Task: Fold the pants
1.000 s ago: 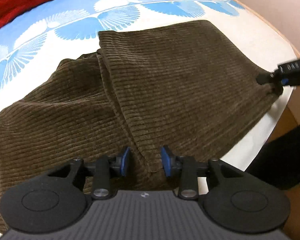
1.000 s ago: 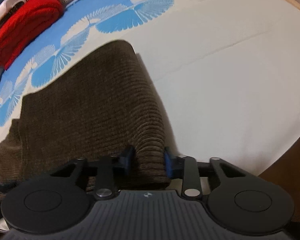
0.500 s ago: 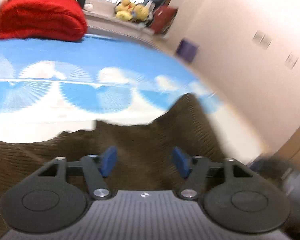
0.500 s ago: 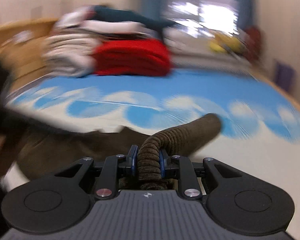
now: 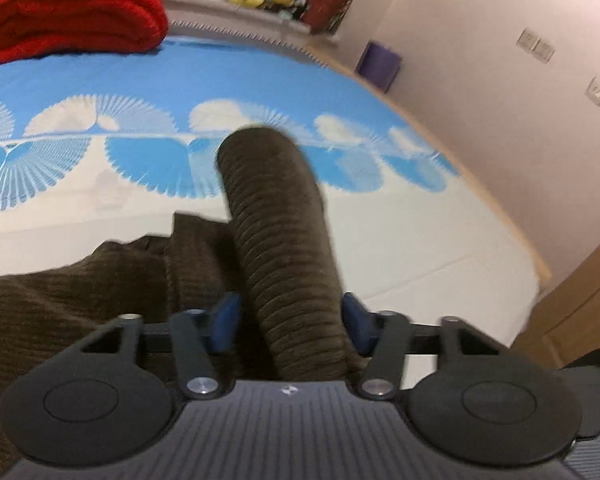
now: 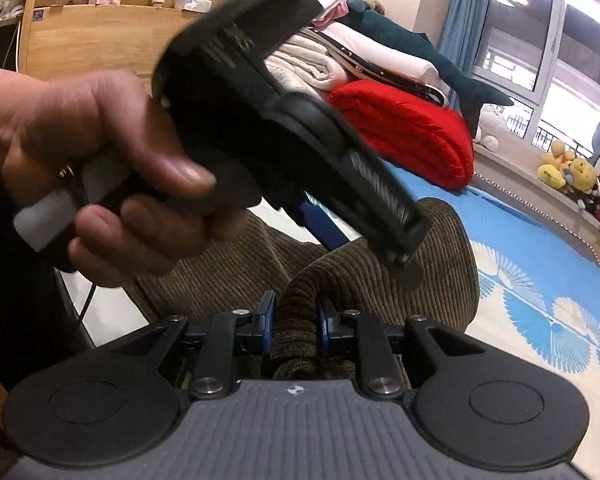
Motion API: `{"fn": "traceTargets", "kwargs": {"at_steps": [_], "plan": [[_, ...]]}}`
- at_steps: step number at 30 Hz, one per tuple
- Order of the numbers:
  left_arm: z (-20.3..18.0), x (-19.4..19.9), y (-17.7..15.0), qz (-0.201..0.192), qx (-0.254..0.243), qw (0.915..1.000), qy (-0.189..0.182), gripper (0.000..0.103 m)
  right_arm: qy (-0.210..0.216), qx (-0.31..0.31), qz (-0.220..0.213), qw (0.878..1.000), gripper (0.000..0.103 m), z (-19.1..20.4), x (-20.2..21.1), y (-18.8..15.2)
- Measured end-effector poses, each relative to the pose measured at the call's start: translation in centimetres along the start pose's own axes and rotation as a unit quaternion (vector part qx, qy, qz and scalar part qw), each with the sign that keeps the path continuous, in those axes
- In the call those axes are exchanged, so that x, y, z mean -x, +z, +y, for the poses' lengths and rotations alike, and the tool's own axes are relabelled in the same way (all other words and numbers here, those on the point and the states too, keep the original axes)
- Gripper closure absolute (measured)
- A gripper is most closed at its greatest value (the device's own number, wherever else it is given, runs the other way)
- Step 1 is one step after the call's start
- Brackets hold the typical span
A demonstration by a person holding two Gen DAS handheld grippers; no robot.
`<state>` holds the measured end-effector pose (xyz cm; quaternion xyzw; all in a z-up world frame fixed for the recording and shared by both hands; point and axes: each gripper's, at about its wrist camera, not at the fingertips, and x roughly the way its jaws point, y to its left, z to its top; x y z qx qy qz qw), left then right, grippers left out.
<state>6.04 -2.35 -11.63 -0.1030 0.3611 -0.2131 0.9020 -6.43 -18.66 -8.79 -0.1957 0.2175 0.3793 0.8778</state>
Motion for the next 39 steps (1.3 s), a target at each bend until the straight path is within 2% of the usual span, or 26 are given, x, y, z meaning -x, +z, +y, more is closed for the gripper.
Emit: {"fn": "traceTargets", "kwargs": {"at_steps": [2, 6, 9, 12, 14, 18, 22, 25, 28, 31, 32, 36, 39], "plan": [[0.1, -0.6, -0.1, 0.012, -0.002, 0.9999, 0.005, 0.067, 0.0, -0.006, 0.002, 1.0, 0.081, -0.3, -0.2, 0.2], [-0.4, -1.0, 0.0, 0.01, -0.028, 0.9995, 0.015, 0.079, -0.001, -0.014, 0.011, 1.0, 0.08, -0.5, -0.6, 0.2], [-0.2, -1.4, 0.2, 0.012, -0.041, 0.9986, 0.033, 0.081, -0.001, -0.018, 0.005, 1.0, 0.075, -0.5, -0.6, 0.4], [1.3, -0.9, 0.4, 0.017, -0.022, 0.9986, 0.045, 0.082, 0.022, -0.06, -0.013, 0.998, 0.066, -1.1, 0.5, 1.0], [2.8, -0.1, 0.4, 0.018, -0.007, 0.998, 0.06, 0.082, 0.013, -0.08, -0.032, 0.996, 0.057, -1.7, 1.2, 1.5], [5.9, 2.6, 0.1, 0.017, 0.025, 0.9948, 0.098, 0.083, -0.012, -0.105, -0.058, 0.993, 0.057, -2.4, 1.9, 2.5], [8.5, 6.5, -0.2, -0.002, 0.008, 0.9882, 0.153, 0.083, -0.036, -0.154, -0.038, 0.987, 0.051, -3.1, 0.4, 3.1], [11.2, 9.5, 0.0, -0.009, 0.015, 0.9852, 0.171, 0.083, -0.061, -0.187, -0.007, 0.98, 0.05, -3.3, -1.7, 3.3], [14.7, 12.5, 0.0, -0.016, 0.034, 0.9785, 0.203, 0.083, -0.065, -0.24, 0.02, 0.968, 0.05, -4.0, -3.8, 3.6], [18.5, 15.3, -0.8, -0.026, 0.055, 0.967, 0.247, 0.084, -0.055, -0.278, 0.049, 0.958, 0.045, -3.9, -6.0, 3.5], [20.2, 16.2, -1.4, -0.027, 0.076, 0.9627, 0.258, 0.084, -0.054, -0.278, 0.057, 0.957, 0.044, -3.5, -6.6, 3.5], [26.5, 18.1, -2.8, -0.016, 0.2, 0.9517, 0.232, 0.084, -0.036, -0.279, 0.079, 0.956, 0.041, -2.3, -8.6, 3.9], [28.5, 18.5, -3.0, -0.015, 0.226, 0.9505, 0.213, 0.08, -0.012, -0.288, 0.095, 0.953, 0.036, -1.8, -10.3, 4.1]]}}
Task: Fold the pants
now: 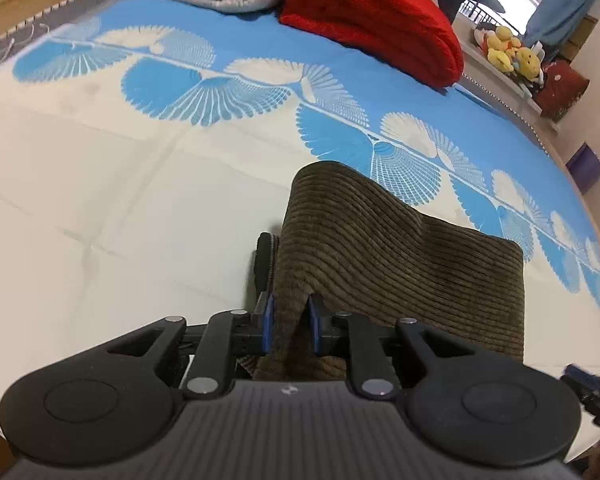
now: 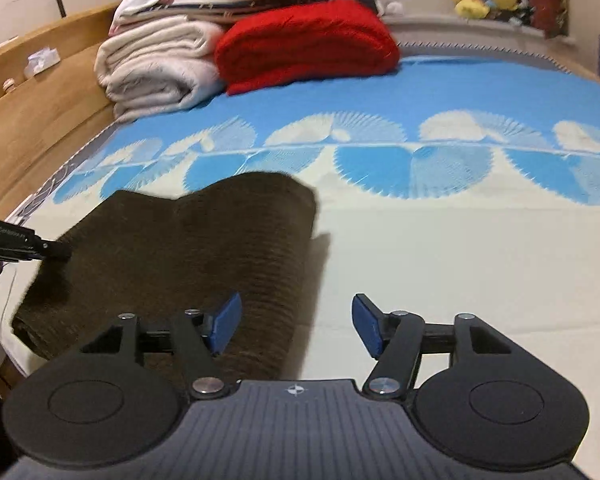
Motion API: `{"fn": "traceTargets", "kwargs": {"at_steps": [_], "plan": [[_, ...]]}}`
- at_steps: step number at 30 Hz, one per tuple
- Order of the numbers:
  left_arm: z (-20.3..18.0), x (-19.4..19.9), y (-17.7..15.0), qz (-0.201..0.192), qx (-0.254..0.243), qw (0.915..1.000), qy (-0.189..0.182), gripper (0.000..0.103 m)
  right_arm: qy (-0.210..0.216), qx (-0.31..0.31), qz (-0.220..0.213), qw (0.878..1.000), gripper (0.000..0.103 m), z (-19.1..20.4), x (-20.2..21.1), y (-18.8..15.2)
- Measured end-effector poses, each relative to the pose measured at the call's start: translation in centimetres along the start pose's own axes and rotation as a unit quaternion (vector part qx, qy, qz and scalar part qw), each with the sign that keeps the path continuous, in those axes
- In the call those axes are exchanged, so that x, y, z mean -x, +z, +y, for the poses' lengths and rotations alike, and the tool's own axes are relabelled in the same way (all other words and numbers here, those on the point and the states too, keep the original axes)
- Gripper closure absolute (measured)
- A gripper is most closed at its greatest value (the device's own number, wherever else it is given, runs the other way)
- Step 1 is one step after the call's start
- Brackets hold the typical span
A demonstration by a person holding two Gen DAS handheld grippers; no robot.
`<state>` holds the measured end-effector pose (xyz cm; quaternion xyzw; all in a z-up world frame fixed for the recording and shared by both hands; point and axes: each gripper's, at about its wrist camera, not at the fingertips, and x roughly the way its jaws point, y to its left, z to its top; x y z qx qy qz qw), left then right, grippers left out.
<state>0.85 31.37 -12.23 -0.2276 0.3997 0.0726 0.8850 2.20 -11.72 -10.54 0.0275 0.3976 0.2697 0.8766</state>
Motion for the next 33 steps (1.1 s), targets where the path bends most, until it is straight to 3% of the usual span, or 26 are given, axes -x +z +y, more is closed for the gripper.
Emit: {"fn": "traceTargets", "kwargs": {"at_steps": [1, 3, 6, 8, 12, 18, 19, 21, 23, 25, 27, 30, 33], "plan": [[0.1, 0.1, -0.1, -0.001, -0.001, 1.0, 0.0, 0.077, 0.009, -0.008, 0.01, 1.0, 0.034, 0.2, -0.6, 0.0], [0.0, -0.1, -0.2, -0.004, 0.005, 0.9999, 0.008, 0.049, 0.019, -0.025, 0.029, 0.999, 0.031, 0.4, -1.9, 0.4], [0.3, -1.4, 0.2, 0.015, 0.03, 0.9994, 0.004, 0.027, 0.019, -0.05, 0.05, 0.997, 0.028, 0.3, -3.6, 0.6], [0.2, -2.8, 0.1, 0.039, 0.04, 0.9985, 0.001, 0.018, 0.016, -0.074, 0.072, 0.995, 0.025, -0.1, -5.0, 0.7], [-0.3, -5.1, 0.0, 0.085, 0.026, 0.996, 0.005, 0.018, 0.009, -0.112, 0.119, 0.986, 0.024, -0.8, -7.7, 0.0], [-1.8, -6.5, -0.1, 0.098, 0.005, 0.9951, 0.014, 0.015, 0.025, -0.138, 0.135, 0.981, 0.025, -1.1, -9.6, -0.1], [-2.0, -6.7, -0.1, 0.098, 0.004, 0.995, 0.016, 0.016, 0.027, -0.134, 0.132, 0.982, 0.028, -1.0, -9.7, -0.1], [-2.4, -6.7, 0.0, 0.093, -0.001, 0.9956, 0.012, 0.028, 0.037, -0.121, 0.124, 0.984, 0.044, -0.5, -9.6, 0.2], [-3.1, -6.8, 0.1, 0.087, -0.008, 0.9961, 0.012, 0.036, 0.041, -0.094, 0.116, 0.988, 0.069, 0.1, -9.3, 0.8], [-3.4, -6.8, 0.3, 0.084, -0.003, 0.9964, 0.013, 0.042, 0.044, -0.074, 0.109, 0.99, 0.08, 0.0, -8.8, 1.6], [-3.6, -6.7, 0.6, 0.078, 0.017, 0.9968, -0.001, 0.055, 0.048, -0.077, 0.107, 0.99, 0.082, -0.6, -8.4, 2.2], [-5.0, -7.0, 0.9, 0.081, 0.031, 0.9957, -0.03, 0.06, 0.049, -0.071, 0.101, 0.991, 0.083, -1.8, -7.1, 3.9], [-8.1, -8.1, 0.8, 0.096, 0.008, 0.9941, -0.048, 0.06, 0.033, -0.04, 0.111, 0.992, 0.084, -3.8, -6.2, 5.8]]}}
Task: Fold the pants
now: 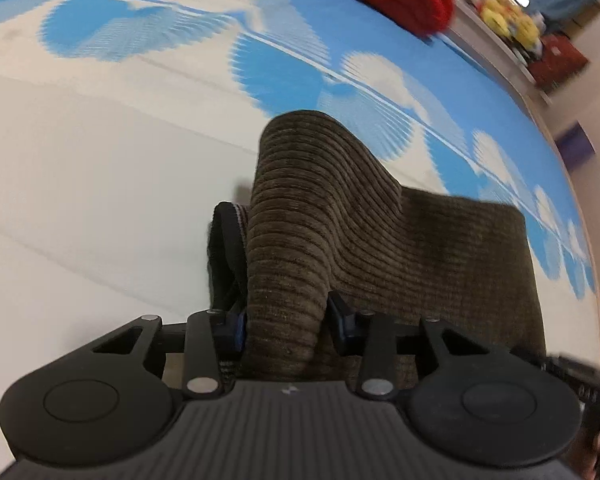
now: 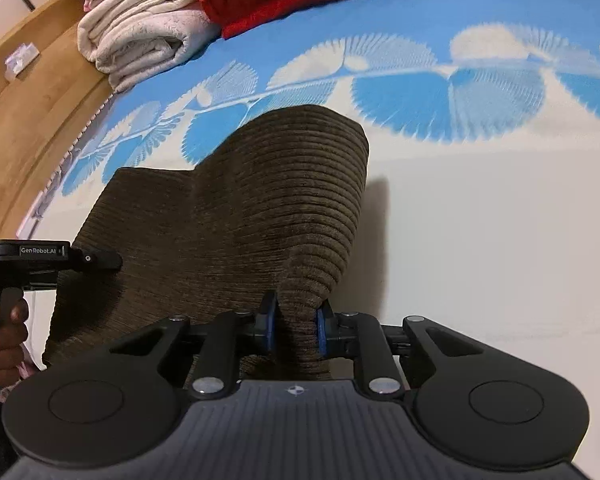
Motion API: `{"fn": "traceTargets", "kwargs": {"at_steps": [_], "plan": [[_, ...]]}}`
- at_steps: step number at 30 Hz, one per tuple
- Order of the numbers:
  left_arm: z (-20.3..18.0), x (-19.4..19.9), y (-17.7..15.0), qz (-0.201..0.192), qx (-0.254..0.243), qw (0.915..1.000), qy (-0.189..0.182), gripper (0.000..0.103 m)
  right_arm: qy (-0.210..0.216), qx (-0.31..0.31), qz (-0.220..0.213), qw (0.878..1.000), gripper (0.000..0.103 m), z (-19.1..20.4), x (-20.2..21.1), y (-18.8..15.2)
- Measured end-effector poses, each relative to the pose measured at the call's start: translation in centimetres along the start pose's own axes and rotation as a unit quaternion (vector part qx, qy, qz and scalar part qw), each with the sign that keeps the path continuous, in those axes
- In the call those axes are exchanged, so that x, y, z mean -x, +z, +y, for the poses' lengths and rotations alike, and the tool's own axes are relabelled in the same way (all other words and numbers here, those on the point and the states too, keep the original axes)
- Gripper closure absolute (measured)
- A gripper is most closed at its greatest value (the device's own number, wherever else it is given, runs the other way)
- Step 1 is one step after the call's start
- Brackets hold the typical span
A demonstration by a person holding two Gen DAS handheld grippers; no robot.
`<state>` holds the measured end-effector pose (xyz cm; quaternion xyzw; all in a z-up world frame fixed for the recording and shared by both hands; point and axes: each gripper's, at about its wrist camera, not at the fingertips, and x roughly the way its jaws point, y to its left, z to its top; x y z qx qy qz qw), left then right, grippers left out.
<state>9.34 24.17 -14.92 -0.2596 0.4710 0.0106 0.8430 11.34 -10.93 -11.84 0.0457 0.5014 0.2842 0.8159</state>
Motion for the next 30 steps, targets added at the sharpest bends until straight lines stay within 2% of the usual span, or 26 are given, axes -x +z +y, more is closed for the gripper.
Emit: {"fn": "traceTargets", "kwargs": {"at_steps": [3, 7, 11, 13, 15, 17, 20, 22, 23, 26, 28, 29, 30], "plan": [[-4.0, -1.4, -0.2, 0.013, -0.037, 0.999, -0.022, 0.061, -0.028, 0.024, 0.026, 0.999, 0.084, -3.2, 1.3, 1.3], [-10.4, -3.1, -0.9, 0.012, -0.106, 0.9931, -0.049, 0.062, -0.068, 0.04, 0.04, 0.996, 0.084, -8.4, 3.2, 0.8], [-14.8, -4.4, -2.1, 0.014, -0.163, 0.9842, -0.067, 0.062, -0.096, -0.072, 0.043, 0.992, 0.084, -14.2, 4.7, -0.7], [-15.3, -5.1, -2.3, 0.025, -0.165, 0.9838, -0.066, 0.056, -0.109, -0.094, 0.03, 0.989, 0.083, -15.5, 5.6, -0.8], [-14.8, -5.2, -2.2, 0.028, -0.153, 0.9862, -0.056, 0.047, -0.12, -0.086, 0.02, 0.989, 0.082, -15.9, 6.1, -1.0], [-13.8, -4.3, -1.9, 0.01, -0.14, 0.989, -0.048, 0.042, -0.133, -0.078, 0.008, 0.988, 0.079, -16.0, 6.6, -1.0], [-13.3, -2.2, -1.7, -0.024, -0.142, 0.9882, -0.05, 0.044, -0.179, -0.049, -0.029, 0.982, 0.067, -15.3, 8.0, -0.8], [-13.5, -0.4, -2.1, -0.059, -0.178, 0.981, -0.051, 0.046, -0.179, -0.036, -0.051, 0.982, 0.061, -15.1, 9.0, -1.1], [-13.6, 0.5, -2.6, -0.073, -0.198, 0.9757, -0.058, 0.046, -0.165, -0.033, -0.06, 0.984, 0.059, -15.1, 9.5, -1.3], [-14.3, 2.4, -4.1, -0.092, -0.258, 0.9542, -0.121, 0.05, -0.115, -0.002, -0.073, 0.991, 0.059, -14.7, 10.8, -2.2], [-14.9, 2.5, -5.2, -0.076, -0.294, 0.9405, -0.153, 0.056, -0.075, 0.033, -0.065, 0.995, 0.059, -14.0, 11.1, -3.0], [-15.3, 1.9, -5.9, -0.051, -0.315, 0.9342, -0.161, 0.064, -0.054, 0.048, -0.053, 0.996, 0.059, -13.6, 11.0, -3.5], [-15.8, 1.1, -6.9, -0.022, -0.343, 0.9272, -0.15, 0.072, -0.038, 0.063, -0.039, 0.997, 0.059, -13.3, 10.8, -3.9]]}}
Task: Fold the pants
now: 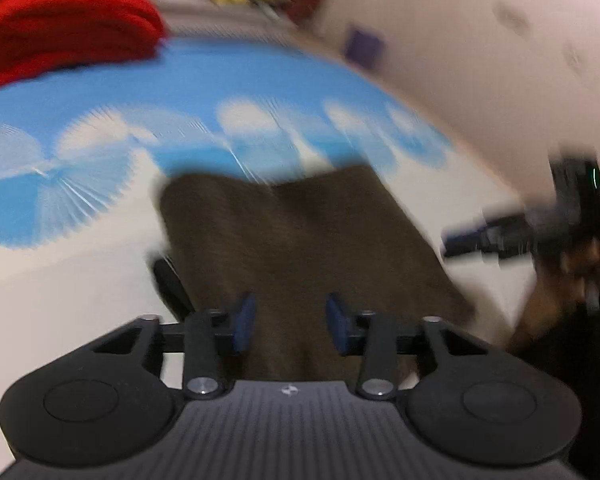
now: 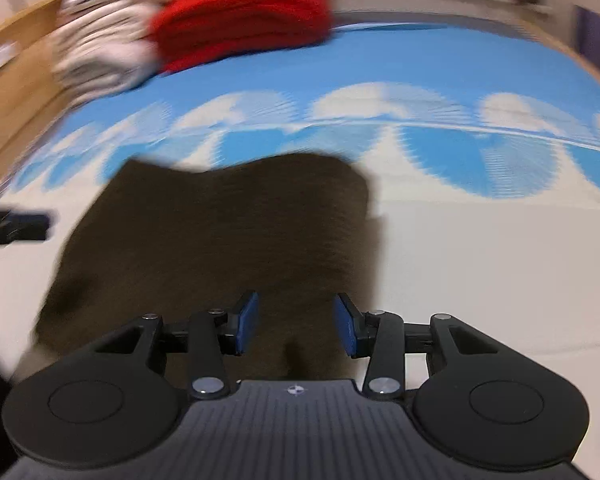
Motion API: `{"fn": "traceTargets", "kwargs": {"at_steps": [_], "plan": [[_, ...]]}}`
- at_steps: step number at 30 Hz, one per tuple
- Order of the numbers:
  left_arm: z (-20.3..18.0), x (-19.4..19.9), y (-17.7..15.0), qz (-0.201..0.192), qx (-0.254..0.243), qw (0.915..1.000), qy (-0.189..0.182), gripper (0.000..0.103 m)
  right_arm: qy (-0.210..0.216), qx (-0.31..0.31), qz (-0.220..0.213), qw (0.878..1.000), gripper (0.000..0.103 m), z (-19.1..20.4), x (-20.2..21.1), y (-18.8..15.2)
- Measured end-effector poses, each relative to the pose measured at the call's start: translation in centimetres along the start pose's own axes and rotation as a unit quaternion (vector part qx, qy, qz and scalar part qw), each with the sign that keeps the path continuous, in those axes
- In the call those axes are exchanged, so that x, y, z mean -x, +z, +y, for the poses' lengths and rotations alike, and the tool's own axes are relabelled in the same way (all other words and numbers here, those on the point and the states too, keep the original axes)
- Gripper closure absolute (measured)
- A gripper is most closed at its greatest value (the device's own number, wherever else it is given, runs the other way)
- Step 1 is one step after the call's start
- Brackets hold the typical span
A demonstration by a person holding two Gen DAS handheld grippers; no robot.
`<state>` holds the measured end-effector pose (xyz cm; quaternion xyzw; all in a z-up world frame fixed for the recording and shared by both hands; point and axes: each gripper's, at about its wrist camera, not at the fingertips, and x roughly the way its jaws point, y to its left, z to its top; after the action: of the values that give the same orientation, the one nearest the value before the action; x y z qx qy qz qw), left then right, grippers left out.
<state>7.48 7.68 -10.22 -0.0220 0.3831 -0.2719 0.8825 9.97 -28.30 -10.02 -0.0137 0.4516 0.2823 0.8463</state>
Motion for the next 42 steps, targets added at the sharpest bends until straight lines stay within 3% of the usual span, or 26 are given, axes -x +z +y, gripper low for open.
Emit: {"fn": "traceTargets", "kwargs": {"at_steps": [2, 4, 6, 8, 11, 13, 15, 17, 20, 24, 28, 31, 32, 33, 35, 38, 39, 42], "plan": [[-1.2, -3.0, -1.6, 0.097, -0.05, 0.9939, 0.018, 0.075, 0.032, 0.028, 0.039, 0.998, 0.059, 0.8, -0.9, -0.9], [-2.4, -4.7, -2.8, 0.151, -0.102, 0.9826, 0.037, 0.075, 0.026, 0.07, 0.108, 0.991, 0.059, 1.5, -2.8, -2.3], [-3.0, -4.5, -2.4, 0.146, -0.113, 0.9819, 0.042, 0.075, 0.011, 0.114, 0.128, 0.985, 0.059, 2.3, -3.5, -3.2], [-1.8, -3.6, -1.3, 0.127, -0.064, 0.9895, 0.029, 0.075, 0.009, 0.108, 0.11, 0.988, 0.058, 2.2, -3.3, -2.7], [0.1, -1.2, 0.9, 0.026, 0.004, 0.9993, 0.027, 0.065, 0.01, 0.061, 0.047, 0.997, 0.058, 1.3, -2.3, -1.2], [2.1, -0.3, 2.1, -0.033, 0.079, 0.9955, 0.04, 0.062, -0.008, 0.02, -0.011, 1.0, 0.055, 0.2, -1.7, 0.2], [3.4, -0.3, 3.0, -0.067, 0.135, 0.9864, 0.065, 0.058, -0.038, -0.027, -0.057, 0.997, 0.048, -1.2, -1.4, 1.4], [4.3, -1.1, 3.7, -0.073, 0.167, 0.9786, 0.095, 0.051, -0.075, -0.072, -0.089, 0.991, 0.041, -2.6, -1.4, 2.5], [5.3, -2.3, 4.1, -0.069, 0.195, 0.9719, 0.111, 0.044, -0.109, -0.106, -0.1, 0.983, 0.036, -3.6, -2.8, 3.8], [6.3, -4.0, 4.7, -0.062, 0.207, 0.9703, 0.108, 0.032, -0.111, -0.145, -0.073, 0.98, 0.035, -4.5, -6.0, 5.5], [6.8, -6.1, 5.2, -0.043, 0.222, 0.9682, 0.107, 0.031, -0.112, -0.153, -0.068, 0.979, 0.035, -4.0, -8.2, 6.8], [6.7, -6.6, 5.5, -0.042, 0.214, 0.9701, 0.106, 0.035, -0.128, -0.153, -0.061, 0.978, 0.031, -3.4, -9.8, 7.5], [6.7, -6.6, 5.6, -0.044, 0.207, 0.9721, 0.101, 0.054, -0.131, -0.157, -0.058, 0.977, 0.03, -3.5, -10.1, 7.6], [6.5, -6.6, 5.7, -0.045, 0.198, 0.9734, 0.106, 0.067, -0.131, -0.162, -0.057, 0.976, 0.03, -3.6, -10.2, 7.6], [5.7, -5.6, 6.2, -0.062, 0.158, 0.9797, 0.107, 0.078, -0.138, -0.167, -0.062, 0.974, 0.03, -3.5, -10.4, 7.9], [4.8, -3.0, 6.7, -0.12, 0.126, 0.9813, 0.083, 0.08, -0.152, -0.162, -0.086, 0.971, 0.03, -3.0, -10.1, 8.4], [5.1, -2.9, 6.6, -0.122, 0.128, 0.9806, 0.084, 0.08, -0.153, -0.16, -0.092, 0.971, 0.03, -2.8, -10.1, 8.5], [7.5, -5.1, 5.7, -0.057, 0.175, 0.976, 0.117, 0.076, -0.146, -0.157, -0.093, 0.972, 0.03, -2.5, -10.4, 8.7]]}}
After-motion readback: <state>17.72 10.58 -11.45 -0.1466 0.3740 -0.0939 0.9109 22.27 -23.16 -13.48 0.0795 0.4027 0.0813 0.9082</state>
